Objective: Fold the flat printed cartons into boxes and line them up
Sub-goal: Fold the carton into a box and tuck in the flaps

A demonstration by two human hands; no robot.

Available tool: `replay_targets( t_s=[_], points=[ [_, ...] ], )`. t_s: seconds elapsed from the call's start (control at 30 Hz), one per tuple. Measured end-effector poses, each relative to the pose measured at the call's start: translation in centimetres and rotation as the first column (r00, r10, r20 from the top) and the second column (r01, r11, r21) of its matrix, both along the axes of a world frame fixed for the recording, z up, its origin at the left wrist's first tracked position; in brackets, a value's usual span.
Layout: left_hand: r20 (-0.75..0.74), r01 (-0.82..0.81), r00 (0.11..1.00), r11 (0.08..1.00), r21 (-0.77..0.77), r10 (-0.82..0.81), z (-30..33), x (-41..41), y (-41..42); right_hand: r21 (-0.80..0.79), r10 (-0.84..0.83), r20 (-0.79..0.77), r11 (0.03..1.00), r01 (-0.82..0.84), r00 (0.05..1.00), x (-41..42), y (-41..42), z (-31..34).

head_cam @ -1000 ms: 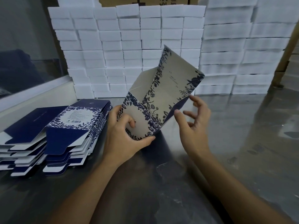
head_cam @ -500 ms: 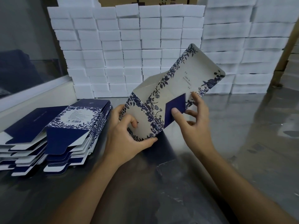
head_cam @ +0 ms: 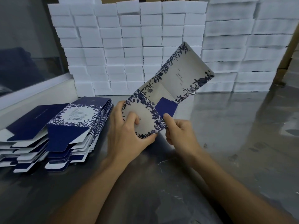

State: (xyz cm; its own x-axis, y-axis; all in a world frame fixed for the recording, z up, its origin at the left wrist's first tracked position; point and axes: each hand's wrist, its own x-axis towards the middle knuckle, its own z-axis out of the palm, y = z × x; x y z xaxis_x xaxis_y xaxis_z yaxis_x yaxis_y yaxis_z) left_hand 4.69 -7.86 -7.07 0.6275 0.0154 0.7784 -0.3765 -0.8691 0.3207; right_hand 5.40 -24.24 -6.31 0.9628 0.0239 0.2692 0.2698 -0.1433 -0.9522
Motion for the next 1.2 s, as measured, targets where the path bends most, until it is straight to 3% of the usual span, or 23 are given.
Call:
replay_targets(
  t_s=[0.27,0.4,0.77,0.93,1.2],
  points=[
    [0.003,0.043,0.999,0.998,0.039,-0.043,0.1,0.3,0.2,0.116,0.022,-0.174,0.993,-0.001,0.985,0.5,-0.3,-0.3],
    [-0.030,0.119,0.993,0.992,0.035,-0.118,0.2,0.2,0.7,0.215,-0.030,-0.223,0.973,0.079,0.974,1.1,-1.3,-0.5],
    [-0.030,0.172,0.985,0.985,-0.021,-0.172,-0.1,0.5,0.9,0.192,-0.101,-0.143,0.973,0.128,0.985,1.4,-1.8,-0.4],
    [-0.009,0.230,0.973,0.970,-0.077,-0.231,-0.1,0.7,1.0,0.318,-0.104,-0.193,0.934,0.162,0.976,1.4,-1.9,-0.2],
    [-0.038,0.246,0.968,0.966,-0.085,-0.250,0.1,0.5,0.9,0.345,-0.199,-0.259,0.895,0.283,0.945,1.7,-2.4,-0.1]
  ],
)
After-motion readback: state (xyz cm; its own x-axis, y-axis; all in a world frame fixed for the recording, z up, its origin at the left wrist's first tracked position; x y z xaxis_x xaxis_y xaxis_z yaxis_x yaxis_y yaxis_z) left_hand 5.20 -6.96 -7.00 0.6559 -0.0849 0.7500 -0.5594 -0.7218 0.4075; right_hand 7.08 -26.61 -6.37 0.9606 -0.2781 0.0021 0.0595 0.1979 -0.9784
